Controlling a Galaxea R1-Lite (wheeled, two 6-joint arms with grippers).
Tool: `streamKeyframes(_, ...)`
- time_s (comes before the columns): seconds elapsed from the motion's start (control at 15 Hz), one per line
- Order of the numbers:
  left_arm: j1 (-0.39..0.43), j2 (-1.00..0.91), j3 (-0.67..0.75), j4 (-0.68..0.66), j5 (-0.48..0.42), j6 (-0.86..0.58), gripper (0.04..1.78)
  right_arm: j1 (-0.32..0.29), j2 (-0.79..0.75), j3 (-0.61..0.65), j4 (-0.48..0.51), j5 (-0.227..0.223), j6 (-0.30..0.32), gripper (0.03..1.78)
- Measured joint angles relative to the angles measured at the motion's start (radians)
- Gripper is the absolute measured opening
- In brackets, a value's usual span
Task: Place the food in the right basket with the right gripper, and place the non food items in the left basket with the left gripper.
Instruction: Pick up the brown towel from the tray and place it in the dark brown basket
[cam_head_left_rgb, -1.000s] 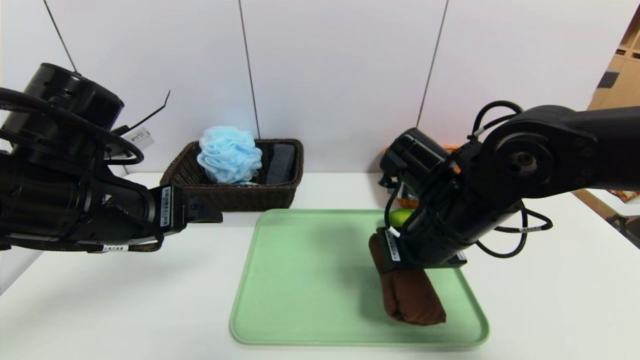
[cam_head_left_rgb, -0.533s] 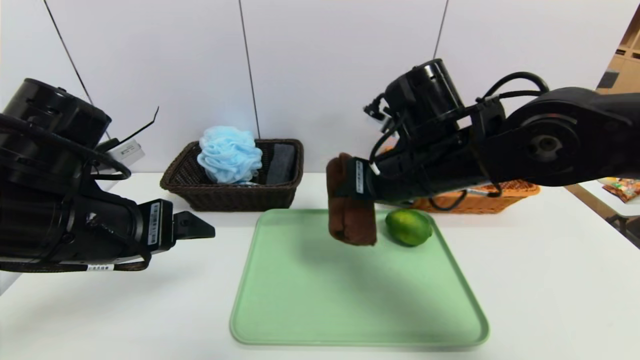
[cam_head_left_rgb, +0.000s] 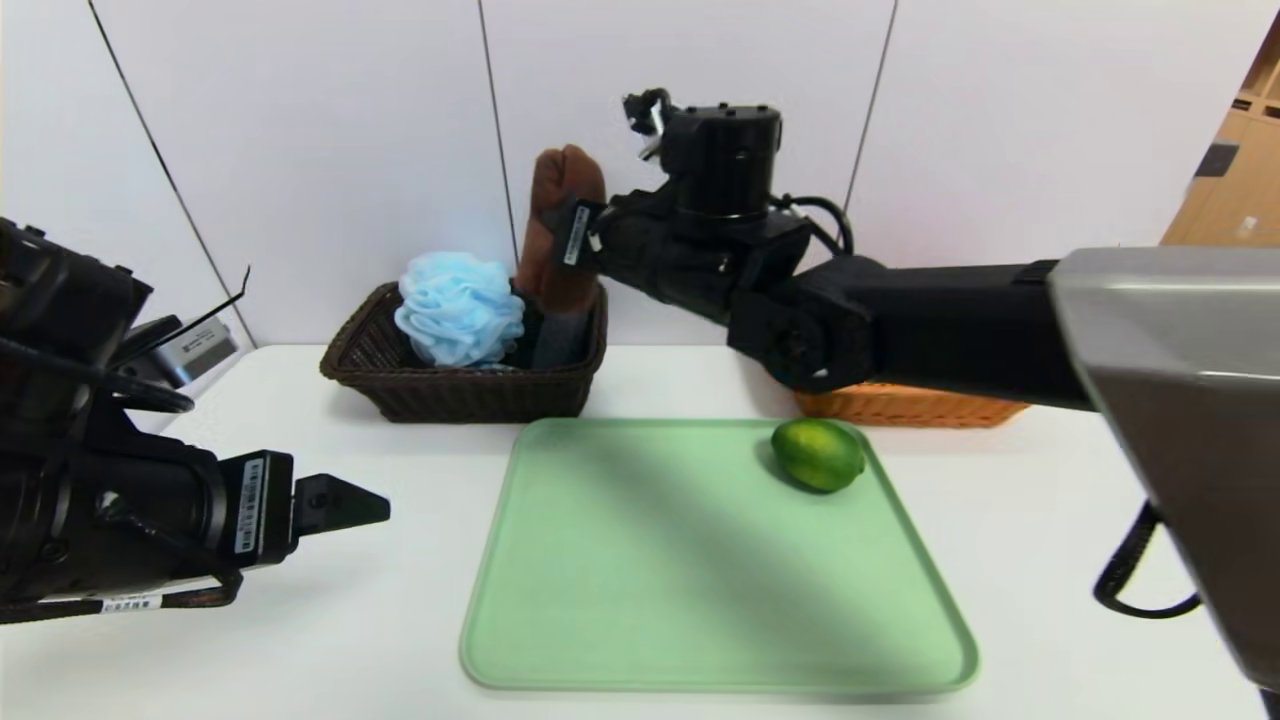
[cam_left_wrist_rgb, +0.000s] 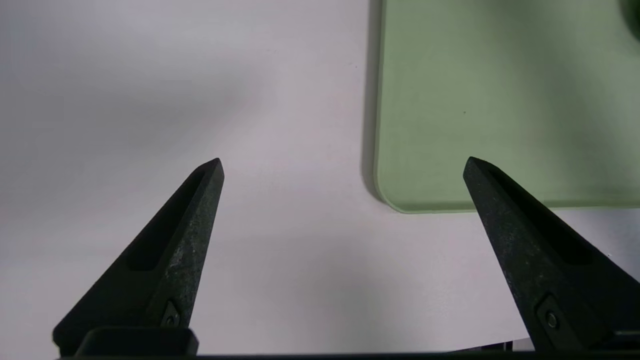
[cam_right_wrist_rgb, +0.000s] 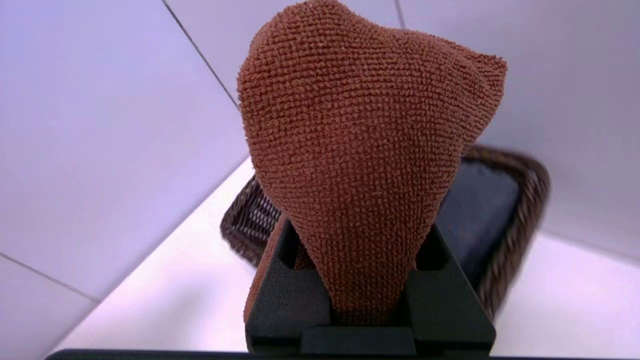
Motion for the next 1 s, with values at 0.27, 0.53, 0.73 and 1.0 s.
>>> streamKeyframes(0.27, 0.001, -0.045, 0.044, 0.0, 0.031, -0.002, 1.69, 0.036, 0.141, -0.031, -0.169, 0.002, -0.064, 0.33)
streamKeyframes(0.53, 0.0, -0.095, 0.099, 0.0, 0.032, -0.001, 1.69, 0.008, 0.223, -0.033, -0.281, -0.002, -0.107, 0.8)
streamKeyframes(0.73, 0.002, -0.133, 0.138, 0.002, 0.033, -0.001, 1.69, -0.008, 0.239, -0.033, -0.289, -0.003, -0.108, 1.09)
streamKeyframes(1.0, 0.013, -0.169, 0.155, 0.005, 0.036, 0.0, 1.69, -0.008, 0.24, -0.033, -0.29, -0.003, -0.109, 1.34)
